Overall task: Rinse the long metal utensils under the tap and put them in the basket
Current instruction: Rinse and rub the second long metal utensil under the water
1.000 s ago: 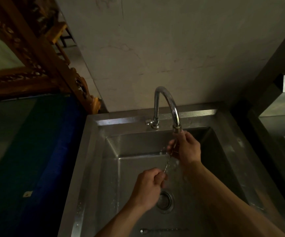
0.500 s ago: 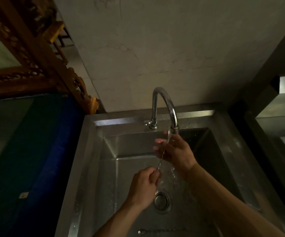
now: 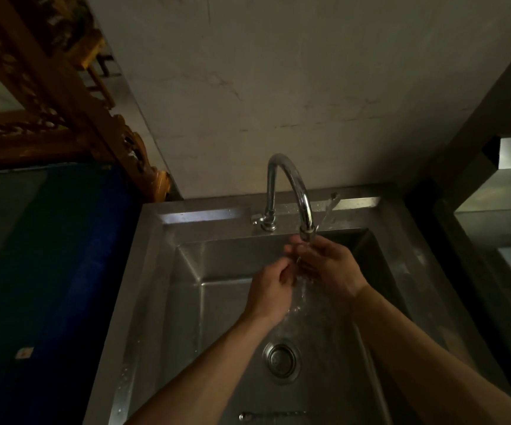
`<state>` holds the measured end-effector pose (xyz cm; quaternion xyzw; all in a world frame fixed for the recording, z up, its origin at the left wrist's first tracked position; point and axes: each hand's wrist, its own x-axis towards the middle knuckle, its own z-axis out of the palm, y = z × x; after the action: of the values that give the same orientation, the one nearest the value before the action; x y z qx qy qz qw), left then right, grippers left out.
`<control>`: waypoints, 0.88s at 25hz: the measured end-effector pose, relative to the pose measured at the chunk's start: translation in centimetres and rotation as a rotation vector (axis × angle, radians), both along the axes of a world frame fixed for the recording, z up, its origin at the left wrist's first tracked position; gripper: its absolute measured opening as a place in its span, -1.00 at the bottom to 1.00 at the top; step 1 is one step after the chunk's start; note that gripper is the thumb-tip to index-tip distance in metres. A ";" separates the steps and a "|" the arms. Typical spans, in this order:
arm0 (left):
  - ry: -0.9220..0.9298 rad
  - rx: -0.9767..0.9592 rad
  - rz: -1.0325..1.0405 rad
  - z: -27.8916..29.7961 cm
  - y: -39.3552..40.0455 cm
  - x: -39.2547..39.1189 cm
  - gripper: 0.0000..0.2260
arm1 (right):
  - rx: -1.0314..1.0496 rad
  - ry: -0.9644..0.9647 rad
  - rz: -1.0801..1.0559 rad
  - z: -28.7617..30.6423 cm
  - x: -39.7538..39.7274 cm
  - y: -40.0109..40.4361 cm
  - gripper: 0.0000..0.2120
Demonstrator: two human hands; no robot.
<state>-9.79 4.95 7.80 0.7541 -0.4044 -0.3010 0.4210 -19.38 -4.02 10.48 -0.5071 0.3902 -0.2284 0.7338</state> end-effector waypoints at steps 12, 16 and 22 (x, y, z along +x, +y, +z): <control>0.436 -0.087 0.110 -0.4 -1.0 0.1 -0.92 | -0.055 -0.067 -0.280 3.0 -2.8 -5.3 -0.81; 0.473 -0.035 0.219 0.6 -2.3 -0.3 -0.82 | -0.102 -0.090 -0.340 4.2 -3.6 -6.0 -0.83; 0.557 -0.082 0.205 1.5 -2.7 -0.5 -0.94 | -0.114 -0.116 -0.353 5.0 -4.5 -6.0 -0.83</control>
<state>-10.27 2.26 9.28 0.6618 -0.2069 -0.4356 0.5740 -23.87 -10.01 15.45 -0.4574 0.4165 -0.4040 0.6739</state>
